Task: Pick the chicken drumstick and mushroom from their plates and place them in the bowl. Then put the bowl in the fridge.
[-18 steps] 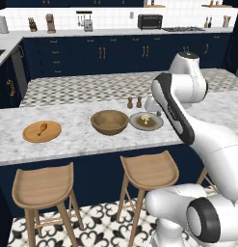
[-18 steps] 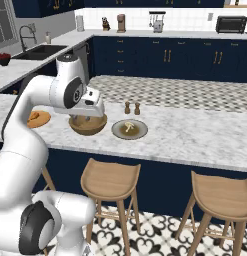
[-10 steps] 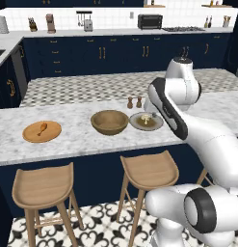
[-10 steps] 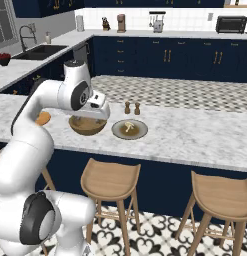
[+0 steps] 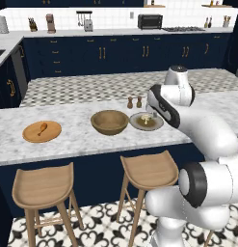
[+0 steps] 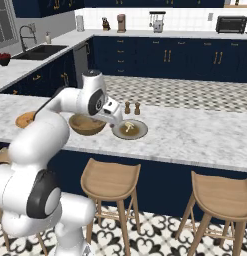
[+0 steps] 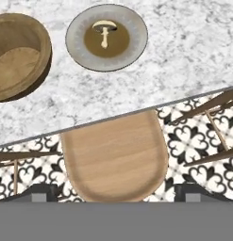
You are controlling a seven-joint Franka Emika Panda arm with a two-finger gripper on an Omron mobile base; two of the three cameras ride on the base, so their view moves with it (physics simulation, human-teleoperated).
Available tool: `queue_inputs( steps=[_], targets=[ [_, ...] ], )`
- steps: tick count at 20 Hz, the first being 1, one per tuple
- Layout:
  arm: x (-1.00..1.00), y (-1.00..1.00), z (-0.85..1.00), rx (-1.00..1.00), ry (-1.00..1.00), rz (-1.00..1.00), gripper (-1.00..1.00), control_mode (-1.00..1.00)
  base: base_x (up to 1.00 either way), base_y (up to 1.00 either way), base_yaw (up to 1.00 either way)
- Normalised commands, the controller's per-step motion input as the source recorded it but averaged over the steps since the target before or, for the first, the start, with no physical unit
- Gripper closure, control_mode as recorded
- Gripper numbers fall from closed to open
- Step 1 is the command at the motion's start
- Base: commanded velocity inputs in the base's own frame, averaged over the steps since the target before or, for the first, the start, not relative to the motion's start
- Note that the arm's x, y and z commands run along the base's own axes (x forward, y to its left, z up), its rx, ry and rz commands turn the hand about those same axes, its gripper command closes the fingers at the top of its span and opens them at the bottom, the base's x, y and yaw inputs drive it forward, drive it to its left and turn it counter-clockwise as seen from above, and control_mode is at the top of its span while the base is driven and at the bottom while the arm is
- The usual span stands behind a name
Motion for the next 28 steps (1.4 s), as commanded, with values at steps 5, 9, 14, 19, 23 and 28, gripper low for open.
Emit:
queue_inputs(
  steps=[5, 9, 14, 19, 23, 28],
  targets=[
    [0.22, -0.11, -0.29, 0.04, 0.05, 0.00, -1.00, -1.00, 0.00, 0.00, 0.00],
    [0.46, 0.00, -0.59, -0.01, 0.02, 0.00, -1.00, -1.00, 0.00, 0.00, 0.00],
    [0.54, -0.08, -0.38, -0.01, 0.00, 0.00, -1.00, -1.00, 0.00, 0.00, 0.00],
    [0.61, -0.13, -0.33, 0.00, 0.01, 0.00, -1.00, -1.00, 0.00, 0.00, 0.00],
    [0.61, 0.00, -0.41, 0.00, 0.01, 0.00, -1.00, -1.00, 0.00, 0.00, 0.00],
    [0.62, 0.00, -0.31, 0.00, 0.02, 0.00, -1.00, -1.00, 0.00, 0.00, 0.00]
  ],
)
